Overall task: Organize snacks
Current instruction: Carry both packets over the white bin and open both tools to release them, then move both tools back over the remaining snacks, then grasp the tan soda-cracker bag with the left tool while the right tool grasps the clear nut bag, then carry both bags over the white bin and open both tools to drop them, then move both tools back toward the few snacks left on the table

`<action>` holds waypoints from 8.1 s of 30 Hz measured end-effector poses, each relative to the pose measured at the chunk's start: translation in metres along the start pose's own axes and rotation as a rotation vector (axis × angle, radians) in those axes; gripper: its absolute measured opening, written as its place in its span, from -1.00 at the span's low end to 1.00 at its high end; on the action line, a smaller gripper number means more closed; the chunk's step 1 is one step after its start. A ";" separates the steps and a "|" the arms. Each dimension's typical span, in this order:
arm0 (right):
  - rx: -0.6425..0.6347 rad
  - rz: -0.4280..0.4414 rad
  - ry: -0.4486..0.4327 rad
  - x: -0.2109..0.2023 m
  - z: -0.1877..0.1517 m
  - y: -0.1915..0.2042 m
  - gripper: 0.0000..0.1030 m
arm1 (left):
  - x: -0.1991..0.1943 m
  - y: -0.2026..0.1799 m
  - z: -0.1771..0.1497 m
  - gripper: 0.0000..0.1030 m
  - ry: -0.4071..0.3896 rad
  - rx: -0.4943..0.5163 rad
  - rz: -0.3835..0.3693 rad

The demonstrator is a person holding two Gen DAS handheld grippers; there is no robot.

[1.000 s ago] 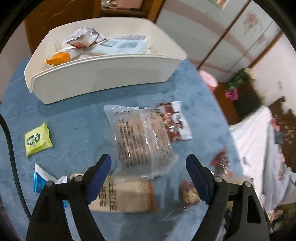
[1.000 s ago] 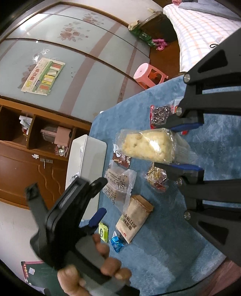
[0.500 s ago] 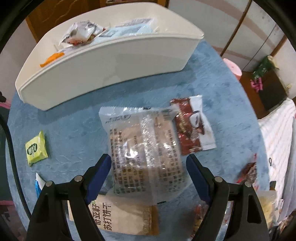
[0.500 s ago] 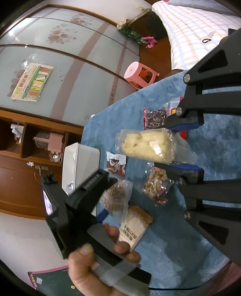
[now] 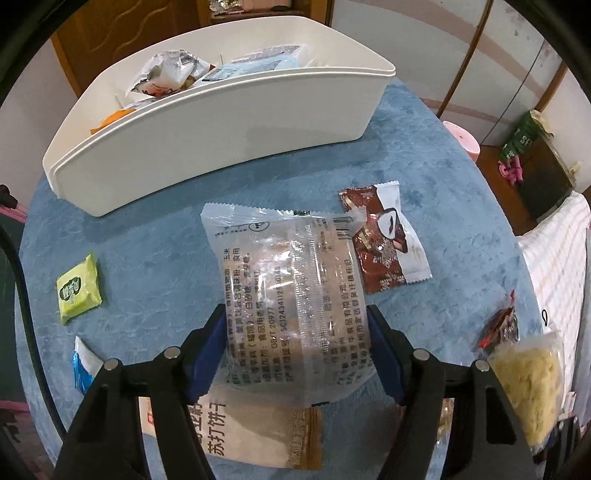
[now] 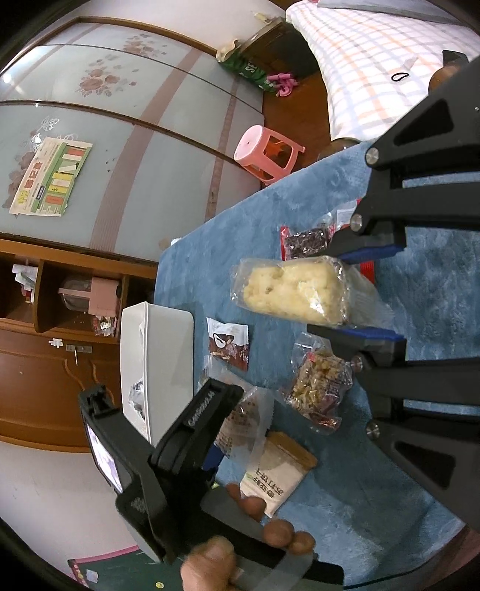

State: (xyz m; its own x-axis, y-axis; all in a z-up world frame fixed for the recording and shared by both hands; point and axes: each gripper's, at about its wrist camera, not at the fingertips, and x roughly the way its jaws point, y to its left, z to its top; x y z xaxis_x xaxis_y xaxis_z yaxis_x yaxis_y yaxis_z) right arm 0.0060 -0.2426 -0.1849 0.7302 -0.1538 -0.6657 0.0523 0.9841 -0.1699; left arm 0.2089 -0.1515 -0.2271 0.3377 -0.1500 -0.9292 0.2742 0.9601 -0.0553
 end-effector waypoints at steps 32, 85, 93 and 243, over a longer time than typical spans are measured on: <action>-0.003 0.323 -0.253 -0.001 0.259 0.016 -0.44 | -0.151 0.124 0.096 0.37 -0.297 -0.064 0.142; -0.037 0.418 0.071 0.008 0.142 -0.008 0.10 | -0.150 0.060 -0.045 0.66 -0.245 -0.023 -0.019; -0.229 0.448 0.137 0.024 0.101 0.003 0.10 | -0.107 0.062 -0.068 0.66 -0.137 -0.121 0.002; 0.041 0.301 0.199 0.077 0.275 0.004 0.44 | -0.175 0.113 0.101 0.96 -0.297 0.032 0.140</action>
State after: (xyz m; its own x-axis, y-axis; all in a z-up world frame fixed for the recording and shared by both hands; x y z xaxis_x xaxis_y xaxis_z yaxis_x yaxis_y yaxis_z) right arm 0.2499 -0.2263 -0.0371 0.5706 0.1327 -0.8104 -0.1142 0.9901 0.0817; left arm 0.2724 -0.0406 -0.0342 0.6208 -0.0842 -0.7794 0.2331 0.9691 0.0810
